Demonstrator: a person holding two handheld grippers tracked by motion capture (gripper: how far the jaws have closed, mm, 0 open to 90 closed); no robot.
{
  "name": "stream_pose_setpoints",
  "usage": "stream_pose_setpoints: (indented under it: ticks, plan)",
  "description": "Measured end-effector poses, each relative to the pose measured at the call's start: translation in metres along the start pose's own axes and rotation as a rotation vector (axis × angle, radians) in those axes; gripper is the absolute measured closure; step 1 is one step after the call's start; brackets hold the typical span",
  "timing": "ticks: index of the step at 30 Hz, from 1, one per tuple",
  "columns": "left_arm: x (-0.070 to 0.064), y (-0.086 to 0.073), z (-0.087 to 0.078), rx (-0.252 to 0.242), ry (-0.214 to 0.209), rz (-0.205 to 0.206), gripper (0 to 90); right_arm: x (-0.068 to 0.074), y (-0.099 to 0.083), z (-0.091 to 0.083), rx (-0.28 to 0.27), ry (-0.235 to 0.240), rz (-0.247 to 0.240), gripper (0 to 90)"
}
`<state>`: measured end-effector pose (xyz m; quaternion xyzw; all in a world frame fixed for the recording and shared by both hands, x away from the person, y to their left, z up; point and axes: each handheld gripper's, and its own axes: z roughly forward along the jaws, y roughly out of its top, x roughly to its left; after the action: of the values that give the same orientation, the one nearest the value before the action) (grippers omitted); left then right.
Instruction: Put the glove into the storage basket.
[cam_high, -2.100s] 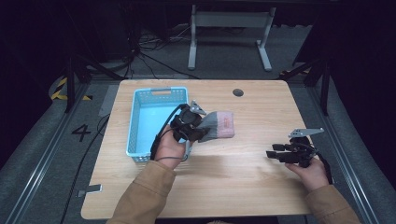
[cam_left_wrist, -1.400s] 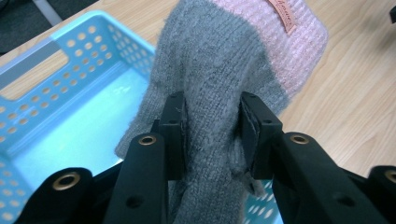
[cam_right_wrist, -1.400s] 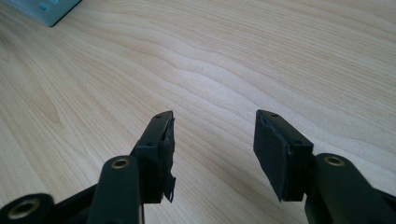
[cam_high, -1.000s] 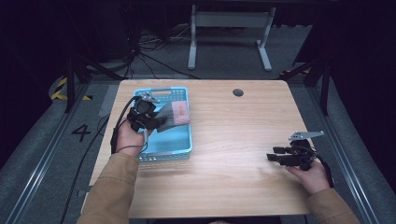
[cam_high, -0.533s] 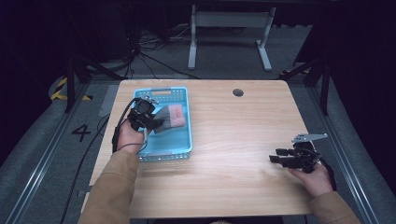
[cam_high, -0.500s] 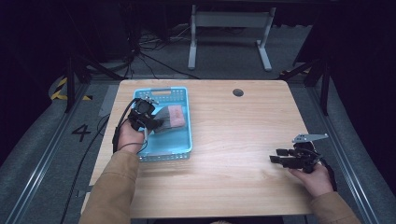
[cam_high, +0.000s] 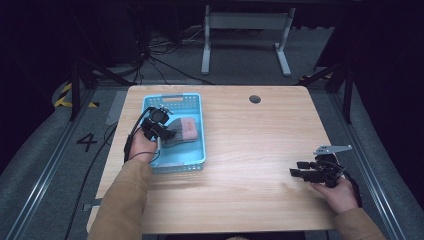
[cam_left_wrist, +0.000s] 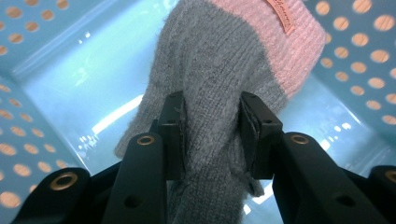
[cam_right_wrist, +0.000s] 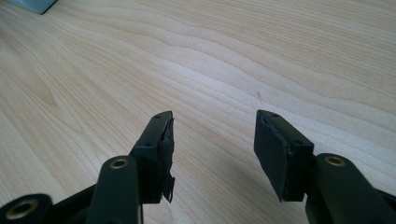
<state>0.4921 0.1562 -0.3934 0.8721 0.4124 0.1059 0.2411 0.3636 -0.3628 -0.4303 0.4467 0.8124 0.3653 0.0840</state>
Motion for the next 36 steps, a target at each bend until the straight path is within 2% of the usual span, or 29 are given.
stream_pose_setpoints:
  ticks: [2,5,6,7,11,16,21,24,25,33,34,35,36]
  plan:
    - [-0.001,0.001,0.002,0.009,0.005,0.006,65.6,0.000,-0.001,-0.001,0.000,0.000,0.002,47.9]
    - [-0.006,0.003,0.008,0.042,0.013,0.036,65.6,-0.001,-0.002,-0.003,-0.001,0.000,0.004,47.7]
    - [-0.006,0.003,0.008,0.042,0.013,0.036,65.7,-0.001,-0.003,-0.002,-0.001,-0.003,0.008,47.6]
    - [-0.006,0.003,0.011,0.046,-0.005,0.038,65.7,0.000,-0.003,-0.002,0.002,-0.003,0.010,47.7]
    - [-0.007,0.004,0.015,0.059,-0.016,0.042,65.7,0.002,-0.004,-0.004,-0.001,-0.005,-0.003,47.7]
    - [-0.008,0.007,0.020,0.070,-0.002,0.059,65.3,0.002,-0.006,-0.005,-0.001,-0.006,-0.004,47.7]
    - [-0.005,0.007,0.024,0.076,-0.007,0.053,65.0,0.001,-0.008,-0.006,0.001,-0.007,0.000,47.7]
    - [-0.004,0.007,0.026,0.076,0.000,0.055,64.1,0.002,-0.009,-0.006,0.001,-0.013,0.004,47.7]
    - [-0.005,0.008,0.028,0.085,0.013,0.067,63.6,0.001,-0.010,-0.007,0.002,-0.014,0.005,47.7]
    - [-0.005,0.010,0.031,0.092,0.025,0.038,61.0,0.003,-0.010,-0.007,0.002,-0.014,0.003,47.9]
    - [-0.006,0.010,0.030,0.089,0.032,0.038,59.2,0.003,-0.009,-0.007,0.004,-0.010,0.003,48.6]
    - [-0.006,0.010,0.031,0.099,0.042,0.023,52.2,0.004,-0.008,-0.007,0.001,-0.004,0.000,48.7]
    - [-0.006,0.010,0.031,0.099,0.042,0.023,49.8,0.004,-0.008,-0.007,0.001,-0.004,0.000,48.7]
